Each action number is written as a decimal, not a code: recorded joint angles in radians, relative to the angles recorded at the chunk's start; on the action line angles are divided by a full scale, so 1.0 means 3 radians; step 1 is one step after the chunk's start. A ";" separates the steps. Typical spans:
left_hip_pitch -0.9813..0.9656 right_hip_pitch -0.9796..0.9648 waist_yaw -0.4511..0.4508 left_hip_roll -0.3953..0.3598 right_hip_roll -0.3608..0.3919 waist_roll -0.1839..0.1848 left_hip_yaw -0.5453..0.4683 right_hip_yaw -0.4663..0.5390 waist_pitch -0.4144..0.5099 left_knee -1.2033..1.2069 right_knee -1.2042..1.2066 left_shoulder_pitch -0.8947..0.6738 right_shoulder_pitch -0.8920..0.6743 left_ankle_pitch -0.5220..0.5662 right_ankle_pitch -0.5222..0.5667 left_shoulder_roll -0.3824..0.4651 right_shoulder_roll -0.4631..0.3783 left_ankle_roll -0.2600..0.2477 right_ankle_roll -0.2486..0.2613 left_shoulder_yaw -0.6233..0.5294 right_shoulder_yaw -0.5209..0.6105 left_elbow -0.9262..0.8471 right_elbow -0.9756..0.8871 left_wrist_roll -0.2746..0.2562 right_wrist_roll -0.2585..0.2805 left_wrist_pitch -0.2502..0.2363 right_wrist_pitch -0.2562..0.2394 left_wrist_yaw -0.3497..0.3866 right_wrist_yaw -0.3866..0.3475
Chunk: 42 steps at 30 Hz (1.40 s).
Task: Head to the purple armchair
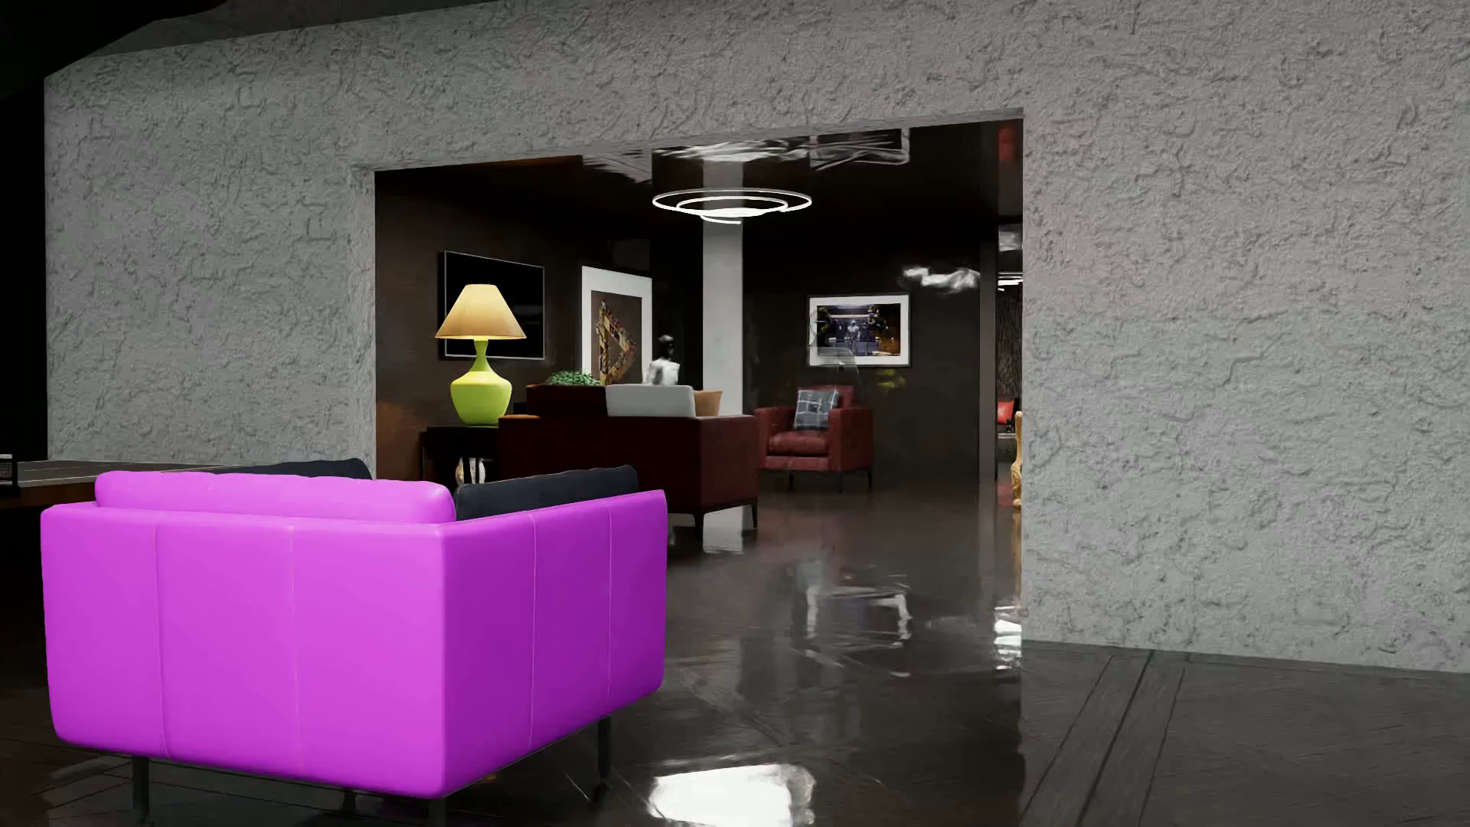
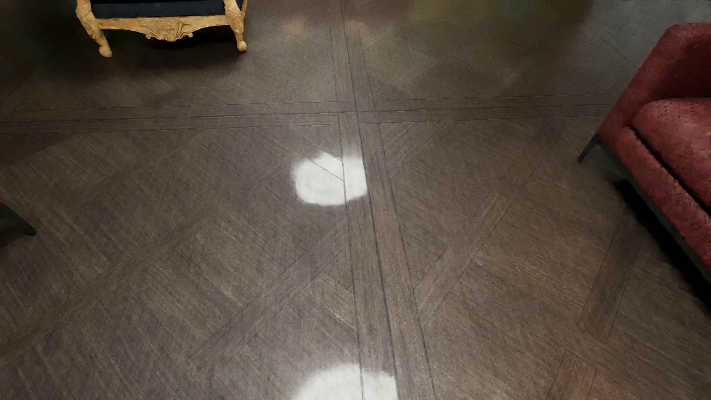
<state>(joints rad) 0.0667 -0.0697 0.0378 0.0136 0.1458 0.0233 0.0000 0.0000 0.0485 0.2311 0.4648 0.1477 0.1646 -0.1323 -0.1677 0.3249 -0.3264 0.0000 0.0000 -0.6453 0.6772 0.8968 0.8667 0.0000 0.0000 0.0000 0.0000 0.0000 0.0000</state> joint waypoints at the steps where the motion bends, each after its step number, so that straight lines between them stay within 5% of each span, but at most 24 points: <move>1: -0.0089 -0.0084 -0.0087 0.0013 0.0035 0.0003 0.0000 0.0000 -0.0012 0.0075 0.0047 0.0022 -0.0027 -0.0080 0.0055 0.0009 0.0008 0.0000 0.0000 0.0223 0.0016 0.0043 0.0005 0.0000 0.0000 0.0000 0.0000 0.0000 0.0000; 2: 0.0040 -0.0054 0.0105 0.0019 0.0084 0.0049 0.0000 0.0000 -0.0060 -0.0216 0.0088 0.0126 0.0044 -0.0251 0.0030 -0.0008 -0.0004 0.0000 0.0000 0.0318 0.0008 0.0030 -0.0027 0.0000 0.0000 0.0000 0.0000 0.0000 0.0000; 3: -0.0136 -0.0072 -0.0015 -0.0006 0.0058 0.0010 0.0000 0.0000 -0.0008 0.0887 0.0122 0.0112 0.0001 -0.0670 0.0068 0.0017 -0.0017 0.0000 0.0000 0.0245 0.0016 0.0018 -0.0057 0.0000 0.0000 0.0000 0.0000 0.0000 0.0000; 7: -0.0898 0.0292 0.0123 0.0092 0.0105 0.0085 0.0000 0.0000 0.0252 0.2293 0.0143 0.0222 -0.0127 -0.0593 -0.0281 -0.0048 -0.0127 0.0000 0.0000 0.0281 0.0115 0.0072 -0.0237 0.0000 0.0000 0.0000 0.0000 0.0000 0.0000; 9: -0.1290 0.0391 0.0457 0.0103 0.0016 -0.0001 0.0000 0.0000 0.0184 0.2296 0.0047 0.0342 -0.0232 -0.0559 -0.0472 -0.0025 -0.0085 0.0000 0.0000 0.0265 0.0057 0.0057 -0.0199 0.0000 0.0000 0.0000 0.0000 0.0000 0.0000; 14: -0.1945 0.1116 0.0747 0.0179 -0.0076 -0.0016 0.0000 0.0000 0.0244 0.1391 -0.0219 0.0489 -0.0445 0.0117 -0.1138 0.0002 -0.0114 0.0000 0.0000 0.0297 -0.0103 0.0302 -0.0390 0.0000 0.0000 0.0000 0.0000 0.0000 0.0000; 16: -0.2084 0.1318 0.0867 0.0206 -0.0124 -0.0017 0.0000 0.0000 0.0271 0.1305 -0.0215 0.0507 -0.0506 0.0085 -0.1184 0.0002 -0.0127 0.0000 0.0000 0.0330 -0.0107 0.0360 -0.0357 0.0000 0.0000 0.0000 0.0000 0.0000 0.0000; 19: -0.2225 0.1433 0.1071 0.0130 -0.0346 -0.0160 0.0000 0.0000 0.0248 0.1968 0.0018 0.0482 -0.0411 0.0020 -0.0662 0.0048 -0.0056 0.0000 0.0000 0.0193 0.0017 0.0426 -0.0115 0.0000 0.0000 0.0000 0.0000 0.0000 0.0000; 22: -0.1787 0.0972 0.0814 -0.0060 -0.0444 -0.0153 0.0000 0.0000 0.0236 0.2161 0.1386 0.0420 -0.0093 -0.0384 0.0752 0.0011 -0.0049 0.0000 0.0000 0.0386 0.0139 0.0406 -0.0065 0.0000 0.0000 0.0000 0.0000 0.0000 0.0000; 25: -0.1075 -0.0145 0.0316 -0.0126 -0.0337 -0.0022 0.0000 0.0000 0.0300 0.1833 0.2925 0.0273 0.0106 -0.0601 0.0729 -0.0024 -0.0058 0.0000 0.0000 0.0467 0.0080 0.0066 0.0024 0.0000 0.0000 0.0000 0.0000 0.0000 0.0000; 29: 0.0109 -0.1007 -0.0409 -0.0010 -0.0190 0.0163 0.0000 0.0000 0.0332 0.1071 0.1154 0.0121 0.0363 -0.0743 0.1467 0.0065 -0.0168 0.0000 0.0000 0.0610 0.0167 -0.0452 0.0045 0.0000 0.0000 0.0000 0.0000 0.0000 0.0000; 30: 0.0320 -0.1124 -0.0528 0.0001 -0.0200 0.0166 0.0000 0.0000 0.0303 0.0961 0.0559 0.0052 0.0430 -0.0875 0.1251 0.0105 -0.0185 0.0000 0.0000 0.0620 0.0152 -0.0545 0.0016 0.0000 0.0000 0.0000 0.0000 0.0000 0.0000; 32: 0.0693 -0.1247 -0.0597 -0.0007 -0.0194 0.0180 0.0000 0.0000 0.0232 0.0879 -0.0070 -0.0100 0.0499 -0.1142 -0.0265 0.0158 -0.0170 0.0000 0.0000 0.0645 0.0174 -0.0598 0.0120 0.0000 0.0000 0.0000 0.0000 0.0000 0.0000; 33: 0.0779 -0.1324 -0.0700 0.0003 -0.0231 0.0186 0.0000 0.0000 0.0221 0.0930 -0.0029 -0.0127 0.0513 -0.1194 -0.0434 0.0137 -0.0171 0.0000 0.0000 0.0731 0.0242 -0.0563 0.0144 0.0000 0.0000 0.0000 0.0000 0.0000 0.0000; 35: 0.0916 -0.1532 -0.0799 0.0110 -0.0130 0.0294 0.0000 0.0000 0.0228 0.1194 0.0307 -0.0100 0.0545 -0.0836 0.0957 0.0068 -0.0155 0.0000 0.0000 0.0819 0.0298 -0.0413 0.0188 0.0000 0.0000 0.0000 0.0000 0.0000 0.0000; 36: 0.0892 -0.1537 -0.0825 0.0227 -0.0038 0.0398 0.0000 0.0000 0.0247 0.1532 0.0597 -0.0011 0.0521 -0.0333 0.1331 -0.0005 -0.0147 0.0000 0.0000 0.0856 0.0346 -0.0301 0.0239 0.0000 0.0000 0.0000 0.0000 0.0000 0.0000; 38: 0.0440 -0.1213 -0.0643 0.0343 0.0167 0.0445 0.0000 0.0000 0.0212 0.2774 0.0808 0.0199 0.0520 0.0768 0.1265 -0.0079 -0.0124 0.0000 0.0000 0.0743 0.0256 -0.0127 0.0288 0.0000 0.0000 0.0000 0.0000 0.0000 0.0000; 40: -0.0166 -0.0609 -0.0355 0.0439 0.0241 0.0442 0.0000 0.0000 0.0290 0.3829 0.0669 0.0326 0.0402 -0.0042 0.0848 -0.0072 -0.0156 0.0000 0.0000 0.0520 0.0234 -0.0068 0.0144 0.0000 0.0000 0.0000 0.0000 0.0000 0.0000; 42: -0.0776 -0.0050 0.0076 0.0378 0.0138 0.0248 0.0000 0.0000 0.0259 0.3762 0.0415 0.0456 0.0170 -0.0585 0.0376 -0.0042 -0.0166 0.0000 0.0000 0.0529 0.0253 0.0050 0.0032 0.0000 0.0000 0.0000 0.0000 0.0000 0.0000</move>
<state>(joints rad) -0.1662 -0.0846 0.0607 0.1271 0.1873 0.0976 0.0000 0.0000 0.1262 1.3597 0.5892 0.2845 0.2157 -0.3078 -0.0548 0.3124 -0.3762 0.0000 0.0000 -0.4867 0.7531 0.9119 0.8764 0.0000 0.0000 0.0000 0.0000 0.0000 0.0000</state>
